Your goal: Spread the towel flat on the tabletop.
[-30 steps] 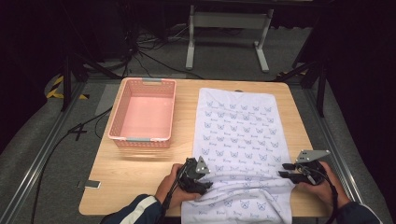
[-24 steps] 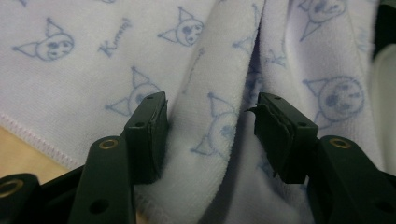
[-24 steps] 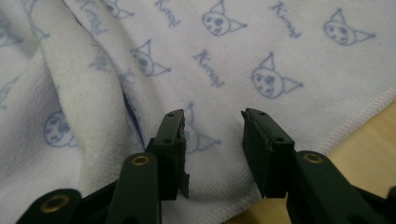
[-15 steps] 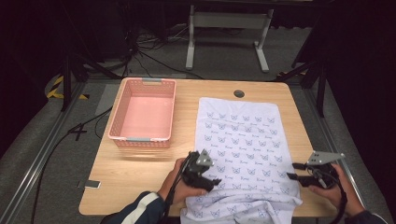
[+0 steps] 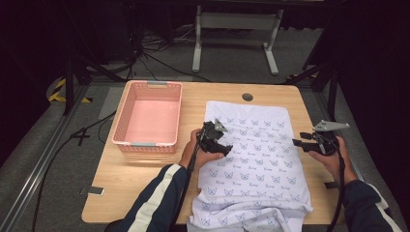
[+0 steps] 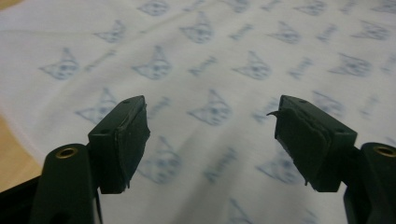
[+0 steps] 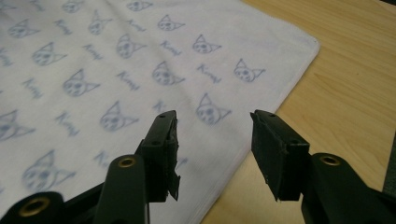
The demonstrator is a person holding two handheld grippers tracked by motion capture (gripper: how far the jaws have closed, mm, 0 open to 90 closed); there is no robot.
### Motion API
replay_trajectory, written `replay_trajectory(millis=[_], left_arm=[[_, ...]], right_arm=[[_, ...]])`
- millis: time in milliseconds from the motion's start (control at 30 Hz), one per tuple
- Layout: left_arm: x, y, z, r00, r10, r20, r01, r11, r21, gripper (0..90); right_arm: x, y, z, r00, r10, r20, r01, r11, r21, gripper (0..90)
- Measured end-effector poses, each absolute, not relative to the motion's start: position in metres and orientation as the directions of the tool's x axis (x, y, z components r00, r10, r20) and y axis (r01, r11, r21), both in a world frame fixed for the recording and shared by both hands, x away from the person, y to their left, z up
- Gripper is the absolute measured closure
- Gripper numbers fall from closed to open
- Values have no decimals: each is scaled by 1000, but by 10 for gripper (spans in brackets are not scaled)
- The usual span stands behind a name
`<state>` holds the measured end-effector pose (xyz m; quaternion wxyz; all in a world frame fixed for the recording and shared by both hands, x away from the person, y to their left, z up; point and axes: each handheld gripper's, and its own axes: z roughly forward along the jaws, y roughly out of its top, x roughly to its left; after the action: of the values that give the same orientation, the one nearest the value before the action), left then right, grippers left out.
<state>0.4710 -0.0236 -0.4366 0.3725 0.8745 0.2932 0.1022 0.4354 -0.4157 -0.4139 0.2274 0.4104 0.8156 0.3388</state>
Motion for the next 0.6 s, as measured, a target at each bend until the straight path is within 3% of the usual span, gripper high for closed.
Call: replay_trajectory(millis=[167, 267, 433, 600], left_arm=[[493, -29, -448, 765, 644, -8, 477, -559, 678, 338], [495, -32, -455, 788, 616, -17, 487, -606, 629, 369], [484, -30, -459, 792, 610, -30, 475, -585, 657, 397], [446, -27, -453, 878, 474, -74, 417, -678, 605, 412]], right_arm=[[465, -402, -425, -552, 827, -108, 525, 446, 725, 585], [474, -393, -439, -570, 814, -114, 554, 482, 679, 618], [471, -393, -444, -593, 801, -80, 575, 490, 655, 622], [442, -402, -446, -624, 780, -39, 585, 499, 639, 616]])
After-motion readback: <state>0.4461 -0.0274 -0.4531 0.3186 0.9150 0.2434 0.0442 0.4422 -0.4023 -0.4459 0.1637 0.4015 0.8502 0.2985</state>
